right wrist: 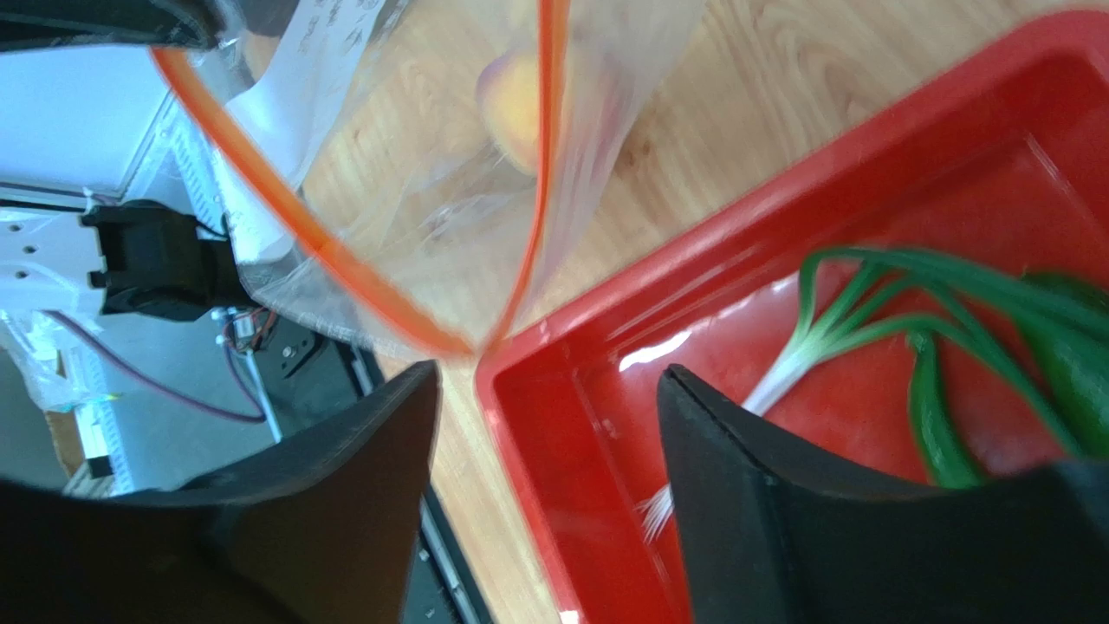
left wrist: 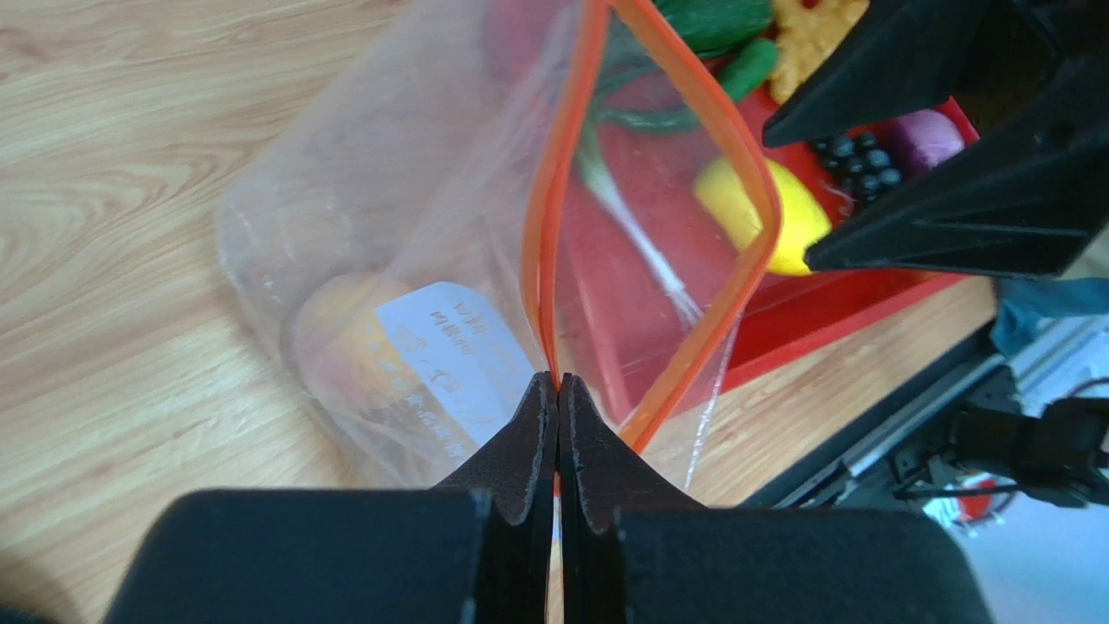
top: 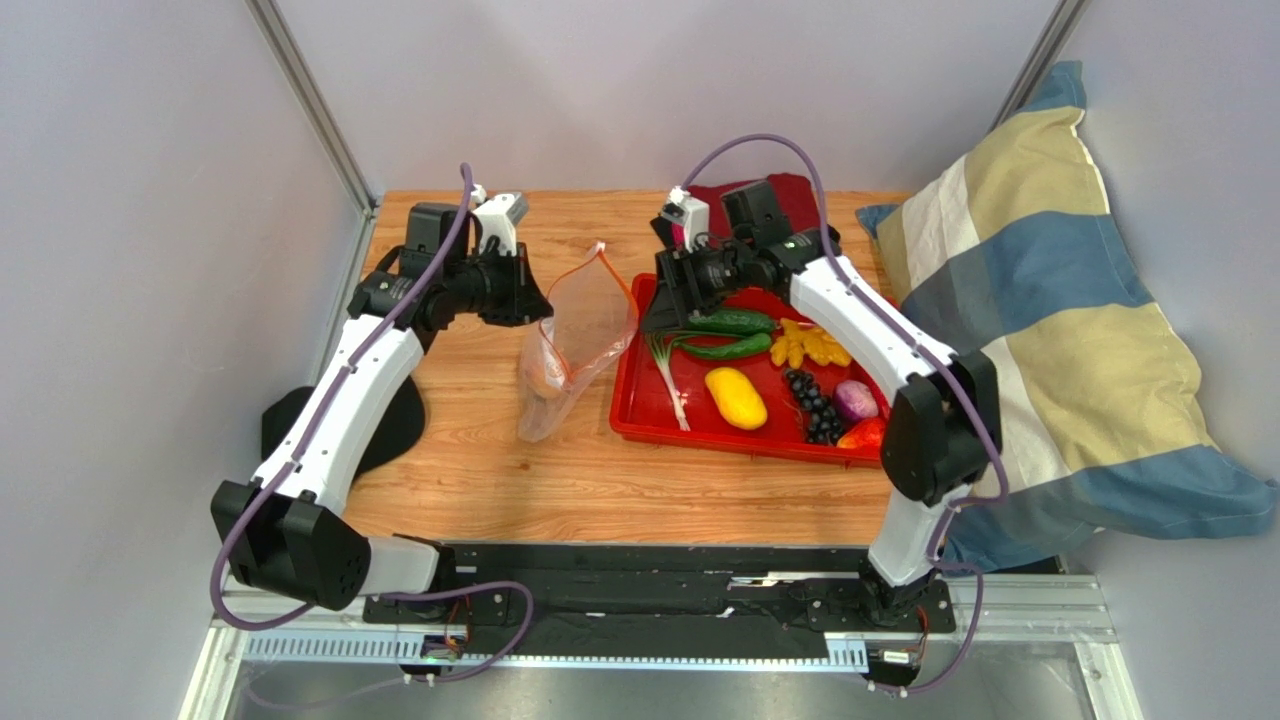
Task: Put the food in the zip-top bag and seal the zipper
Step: Adjust the zipper food storage bag at the center of the board, then pick up the fake fruit from the bin.
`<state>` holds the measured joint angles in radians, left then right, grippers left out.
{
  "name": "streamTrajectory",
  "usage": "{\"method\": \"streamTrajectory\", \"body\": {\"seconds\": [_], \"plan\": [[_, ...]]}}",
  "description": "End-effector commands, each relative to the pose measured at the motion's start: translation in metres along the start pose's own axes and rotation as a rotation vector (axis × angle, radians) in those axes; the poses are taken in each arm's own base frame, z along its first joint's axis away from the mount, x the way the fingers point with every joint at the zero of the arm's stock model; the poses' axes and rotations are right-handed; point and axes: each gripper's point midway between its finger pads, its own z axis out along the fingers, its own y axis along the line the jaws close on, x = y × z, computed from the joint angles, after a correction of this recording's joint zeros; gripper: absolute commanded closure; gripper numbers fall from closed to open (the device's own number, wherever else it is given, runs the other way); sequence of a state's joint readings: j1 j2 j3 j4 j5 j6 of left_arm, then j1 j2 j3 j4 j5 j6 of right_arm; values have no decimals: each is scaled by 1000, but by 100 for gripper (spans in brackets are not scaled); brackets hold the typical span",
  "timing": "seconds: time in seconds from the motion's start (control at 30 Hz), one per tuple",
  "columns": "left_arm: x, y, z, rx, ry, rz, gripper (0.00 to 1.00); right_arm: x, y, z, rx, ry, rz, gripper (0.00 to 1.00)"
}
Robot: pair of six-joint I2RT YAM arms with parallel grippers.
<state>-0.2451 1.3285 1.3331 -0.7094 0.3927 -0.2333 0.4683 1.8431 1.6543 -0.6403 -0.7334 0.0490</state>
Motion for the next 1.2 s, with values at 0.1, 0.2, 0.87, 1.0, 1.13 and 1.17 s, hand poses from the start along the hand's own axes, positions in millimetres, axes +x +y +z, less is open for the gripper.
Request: {"method": "streamTrajectory", "body": {"seconds": [0.1,0.2,0.87,1.0,1.13,1.17], "plan": [[-16,-38,6,180,-29,-19,100,27,-4,-60,126,-6,-82,9],[-16,-41,7,189,-29,-21,100,62,-30,-64,228,70,-69,9],[-11,-37,11,175,-19,-24,100,159,-134,-34,609,417,-45,10],[-9,-36,12,174,-13,-25,100,160,-136,-33,610,431,-42,18],[-8,-36,13,174,-8,-28,100,158,-134,-36,615,441,-47,32],[-9,-36,13,174,-9,-32,100,153,-133,-36,612,433,-47,41]]}}
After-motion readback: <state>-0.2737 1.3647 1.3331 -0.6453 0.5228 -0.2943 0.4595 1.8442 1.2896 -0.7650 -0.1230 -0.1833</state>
